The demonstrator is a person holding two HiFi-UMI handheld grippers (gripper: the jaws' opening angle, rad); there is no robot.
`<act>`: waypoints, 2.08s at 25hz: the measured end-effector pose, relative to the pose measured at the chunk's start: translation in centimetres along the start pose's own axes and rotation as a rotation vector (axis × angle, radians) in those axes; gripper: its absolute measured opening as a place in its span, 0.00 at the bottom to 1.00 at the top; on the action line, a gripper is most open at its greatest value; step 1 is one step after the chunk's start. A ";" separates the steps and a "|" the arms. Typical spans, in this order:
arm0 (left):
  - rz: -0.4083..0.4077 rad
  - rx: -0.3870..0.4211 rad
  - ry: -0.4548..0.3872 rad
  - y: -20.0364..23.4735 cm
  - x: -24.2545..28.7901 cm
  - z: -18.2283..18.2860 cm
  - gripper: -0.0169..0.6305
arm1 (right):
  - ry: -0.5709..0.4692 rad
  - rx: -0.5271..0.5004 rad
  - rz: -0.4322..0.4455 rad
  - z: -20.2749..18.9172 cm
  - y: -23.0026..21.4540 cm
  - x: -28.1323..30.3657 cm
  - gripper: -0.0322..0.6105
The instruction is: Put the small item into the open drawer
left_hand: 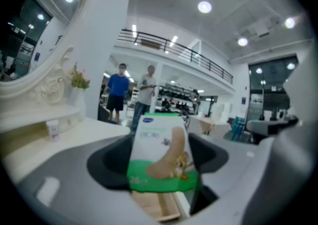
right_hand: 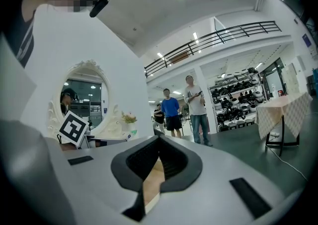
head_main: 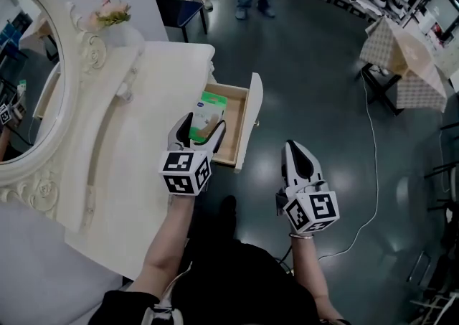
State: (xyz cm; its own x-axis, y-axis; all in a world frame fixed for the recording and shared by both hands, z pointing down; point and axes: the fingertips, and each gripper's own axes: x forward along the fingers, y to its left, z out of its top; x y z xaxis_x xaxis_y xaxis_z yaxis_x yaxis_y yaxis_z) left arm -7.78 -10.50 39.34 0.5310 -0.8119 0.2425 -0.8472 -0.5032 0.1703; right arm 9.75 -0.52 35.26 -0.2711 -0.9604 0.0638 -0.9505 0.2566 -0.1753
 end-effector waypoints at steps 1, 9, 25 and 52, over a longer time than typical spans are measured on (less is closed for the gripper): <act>-0.003 -0.001 0.000 0.3 0.6 0.2 0.59 | -0.001 -0.003 -0.001 0.1 -0.2 0.7 0.05; -0.035 -0.017 -0.002 2.0 4.7 1.2 0.59 | 0.003 -0.008 -0.016 0.7 -0.8 5.0 0.05; -0.036 -0.033 0.069 3.2 10.5 -1.1 0.59 | 0.000 -0.015 -0.026 1.3 -3.0 8.2 0.05; 0.099 -0.009 0.332 5.5 19.2 -11.3 0.59 | 0.098 0.057 0.050 -1.4 -9.2 14.3 0.05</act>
State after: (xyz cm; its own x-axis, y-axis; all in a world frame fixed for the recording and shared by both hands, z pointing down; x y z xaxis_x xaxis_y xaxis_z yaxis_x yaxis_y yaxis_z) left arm -2.06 -25.46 55.74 0.4236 -0.7152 0.5560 -0.8956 -0.4229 0.1383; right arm 14.40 -16.49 39.19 -0.3340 -0.9307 0.1493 -0.9262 0.2945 -0.2355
